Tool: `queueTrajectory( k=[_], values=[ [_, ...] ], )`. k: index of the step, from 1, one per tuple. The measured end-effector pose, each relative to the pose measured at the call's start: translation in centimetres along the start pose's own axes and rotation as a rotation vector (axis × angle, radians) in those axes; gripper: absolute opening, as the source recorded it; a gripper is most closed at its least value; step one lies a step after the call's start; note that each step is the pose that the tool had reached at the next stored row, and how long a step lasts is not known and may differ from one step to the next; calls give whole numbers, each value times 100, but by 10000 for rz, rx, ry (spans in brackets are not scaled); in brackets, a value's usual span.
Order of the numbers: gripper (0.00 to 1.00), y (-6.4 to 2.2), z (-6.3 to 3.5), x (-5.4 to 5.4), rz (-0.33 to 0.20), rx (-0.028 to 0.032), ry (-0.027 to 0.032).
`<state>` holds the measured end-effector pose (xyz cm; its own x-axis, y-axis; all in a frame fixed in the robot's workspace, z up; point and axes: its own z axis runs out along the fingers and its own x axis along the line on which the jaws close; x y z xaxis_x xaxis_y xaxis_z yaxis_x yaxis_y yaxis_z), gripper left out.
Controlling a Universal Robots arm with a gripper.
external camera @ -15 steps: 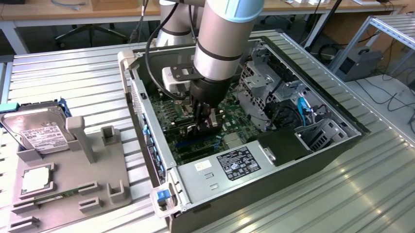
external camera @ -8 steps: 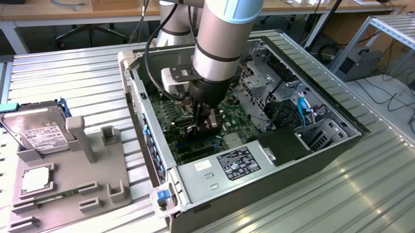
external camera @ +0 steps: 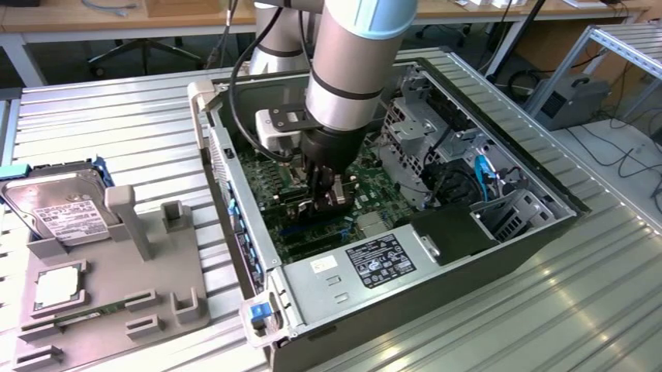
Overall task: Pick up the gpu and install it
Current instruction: 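Insert the gpu into the slot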
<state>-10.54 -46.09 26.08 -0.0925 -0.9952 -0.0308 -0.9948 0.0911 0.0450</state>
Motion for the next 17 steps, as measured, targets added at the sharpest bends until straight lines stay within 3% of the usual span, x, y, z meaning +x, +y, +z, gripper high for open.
queueTrajectory(
  k=[17],
  values=[
    [27,41,3,4,0,5,-1]
  ],
)
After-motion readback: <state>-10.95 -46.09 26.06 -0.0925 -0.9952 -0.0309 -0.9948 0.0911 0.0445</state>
